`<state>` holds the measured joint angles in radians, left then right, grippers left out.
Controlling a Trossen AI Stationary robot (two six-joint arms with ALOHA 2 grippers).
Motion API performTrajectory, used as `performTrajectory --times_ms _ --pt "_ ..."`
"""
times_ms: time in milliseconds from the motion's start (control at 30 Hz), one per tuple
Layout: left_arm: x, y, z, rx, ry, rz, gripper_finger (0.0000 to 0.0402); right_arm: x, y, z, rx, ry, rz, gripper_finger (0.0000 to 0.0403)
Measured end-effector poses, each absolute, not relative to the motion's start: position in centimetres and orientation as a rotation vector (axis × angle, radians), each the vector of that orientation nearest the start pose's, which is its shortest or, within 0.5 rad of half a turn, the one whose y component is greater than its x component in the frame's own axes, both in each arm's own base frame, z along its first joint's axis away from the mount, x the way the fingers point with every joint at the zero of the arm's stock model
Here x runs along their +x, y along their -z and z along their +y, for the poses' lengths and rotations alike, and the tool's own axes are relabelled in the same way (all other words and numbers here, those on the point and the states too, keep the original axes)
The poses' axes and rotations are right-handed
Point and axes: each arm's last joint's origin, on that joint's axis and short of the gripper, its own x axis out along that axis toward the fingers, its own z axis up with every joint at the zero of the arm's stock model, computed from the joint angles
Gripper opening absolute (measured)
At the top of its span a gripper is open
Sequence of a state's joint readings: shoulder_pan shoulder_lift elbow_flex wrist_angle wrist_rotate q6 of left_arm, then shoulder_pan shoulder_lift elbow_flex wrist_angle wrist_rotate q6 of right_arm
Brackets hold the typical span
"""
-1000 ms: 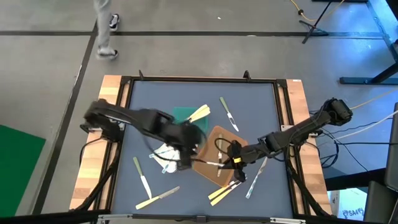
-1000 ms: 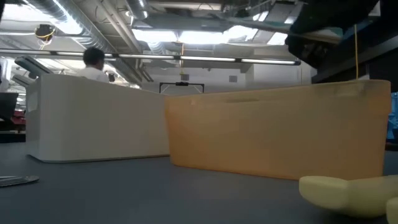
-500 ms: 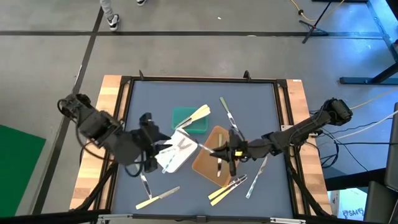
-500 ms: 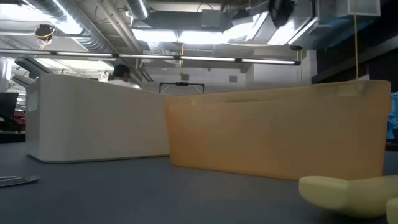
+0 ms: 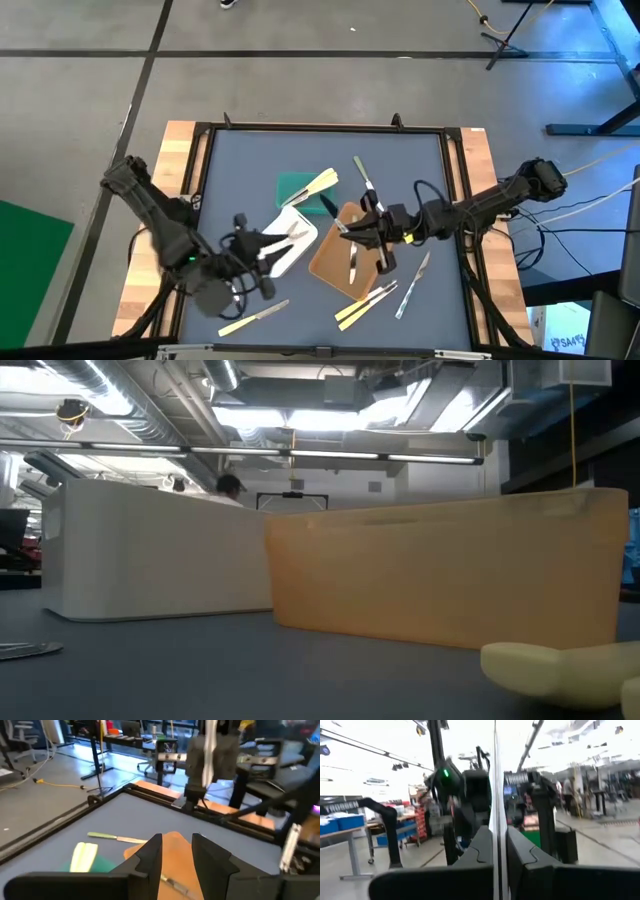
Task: Sort silverware by color (type)
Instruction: Put the blue patterned knife into the white bin
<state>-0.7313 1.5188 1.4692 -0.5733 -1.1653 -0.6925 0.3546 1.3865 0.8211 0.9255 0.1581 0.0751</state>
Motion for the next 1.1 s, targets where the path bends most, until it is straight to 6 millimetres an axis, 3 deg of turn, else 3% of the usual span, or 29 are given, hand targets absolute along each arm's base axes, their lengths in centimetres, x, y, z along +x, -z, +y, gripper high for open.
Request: performTrajectory --times_ms 133,333,767,1100 --pt "27.4 -34.3 -18.4 -0.168 -0.535 0.144 0.0099 28.5 -31.9 9.3 0.158 -0.216 -0.373 0.0005" --pt "30.1 -32.4 -15.9 -0.158 -0.428 0.082 0.0099 28.8 -31.7 8.9 0.151 -0.21 -0.375 0.0005" --pt "33.1 -32.2 -10.8 -0.134 -0.165 0.03 0.0099 29.6 -30.7 9.3 0.094 -0.213 -0.352 0.0005" --pt "33.8 -32.2 -9.6 -0.135 0.033 0.051 0.0099 29.7 -30.5 9.5 0.085 -0.267 -0.354 0.0004"
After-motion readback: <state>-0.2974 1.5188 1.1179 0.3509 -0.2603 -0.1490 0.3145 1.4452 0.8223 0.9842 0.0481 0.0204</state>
